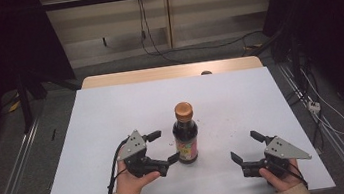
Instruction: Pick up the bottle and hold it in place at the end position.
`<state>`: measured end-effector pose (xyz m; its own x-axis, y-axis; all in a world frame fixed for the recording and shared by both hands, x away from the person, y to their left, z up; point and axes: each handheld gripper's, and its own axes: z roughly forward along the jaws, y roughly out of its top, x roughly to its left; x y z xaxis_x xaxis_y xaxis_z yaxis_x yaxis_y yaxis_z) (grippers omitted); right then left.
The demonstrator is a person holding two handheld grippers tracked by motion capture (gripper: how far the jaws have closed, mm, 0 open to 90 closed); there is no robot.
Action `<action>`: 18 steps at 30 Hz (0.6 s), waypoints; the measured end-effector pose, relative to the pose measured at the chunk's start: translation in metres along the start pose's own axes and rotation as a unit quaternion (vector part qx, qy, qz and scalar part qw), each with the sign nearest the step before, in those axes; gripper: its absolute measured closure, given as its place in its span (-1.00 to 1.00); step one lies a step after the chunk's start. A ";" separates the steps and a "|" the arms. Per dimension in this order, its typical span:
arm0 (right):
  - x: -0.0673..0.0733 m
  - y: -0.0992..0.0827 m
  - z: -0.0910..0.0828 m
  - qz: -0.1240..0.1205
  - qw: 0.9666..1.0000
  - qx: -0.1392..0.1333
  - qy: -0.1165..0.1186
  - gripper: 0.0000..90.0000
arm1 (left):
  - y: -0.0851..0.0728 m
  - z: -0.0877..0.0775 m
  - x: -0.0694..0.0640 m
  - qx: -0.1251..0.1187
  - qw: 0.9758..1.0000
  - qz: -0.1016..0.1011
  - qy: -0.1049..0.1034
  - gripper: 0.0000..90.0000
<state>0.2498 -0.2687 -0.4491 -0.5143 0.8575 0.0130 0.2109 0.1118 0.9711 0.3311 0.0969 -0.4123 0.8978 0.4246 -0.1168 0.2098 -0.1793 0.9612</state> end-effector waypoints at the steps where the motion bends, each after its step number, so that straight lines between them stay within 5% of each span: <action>1: 0.000 0.000 0.000 0.001 1.000 -0.001 -0.001 -0.93 | 0.000 0.003 -0.001 0.000 1.000 0.001 -0.001 -0.87; 18: -0.002 0.000 -0.001 0.003 1.000 -0.001 0.000 -0.93 | 0.001 0.033 -0.005 0.009 1.000 0.012 -0.009 -0.77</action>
<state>0.2500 -0.2705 -0.4490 -0.5138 0.8577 0.0192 0.2122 0.1054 0.9715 0.3398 0.0655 -0.4190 0.9097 0.4034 -0.0985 0.1952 -0.2060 0.9589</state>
